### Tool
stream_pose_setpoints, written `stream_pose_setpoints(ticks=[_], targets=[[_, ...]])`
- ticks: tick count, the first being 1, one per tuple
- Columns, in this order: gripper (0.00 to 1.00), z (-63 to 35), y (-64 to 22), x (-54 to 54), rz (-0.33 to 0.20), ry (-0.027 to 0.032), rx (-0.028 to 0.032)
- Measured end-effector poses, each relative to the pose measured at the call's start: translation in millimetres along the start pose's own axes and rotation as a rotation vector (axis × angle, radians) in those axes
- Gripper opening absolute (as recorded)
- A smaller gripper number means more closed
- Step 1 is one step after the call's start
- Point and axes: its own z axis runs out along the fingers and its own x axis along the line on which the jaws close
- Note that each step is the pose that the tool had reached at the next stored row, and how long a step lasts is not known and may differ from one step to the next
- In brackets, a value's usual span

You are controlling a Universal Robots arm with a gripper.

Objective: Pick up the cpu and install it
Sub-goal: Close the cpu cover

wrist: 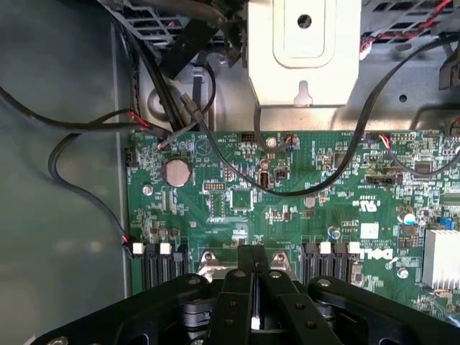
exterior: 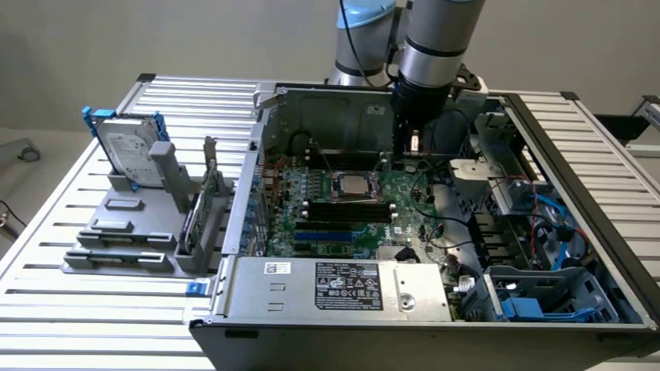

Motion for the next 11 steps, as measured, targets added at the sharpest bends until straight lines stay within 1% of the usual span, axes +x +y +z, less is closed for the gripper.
stream_pose_setpoints(ticks=[2,4,6,11], targets=[[0.11,0.0,-2.9,-0.1,0.001,-0.0004,0.0125],[0.11,0.1,-6.0,-0.1,0.001,-0.0008,0.0279],[0.11,0.2,-9.1,-0.2,0.002,-0.001,0.0458],[0.11,0.3,-15.3,-0.4,0.004,-0.0019,0.0941]])
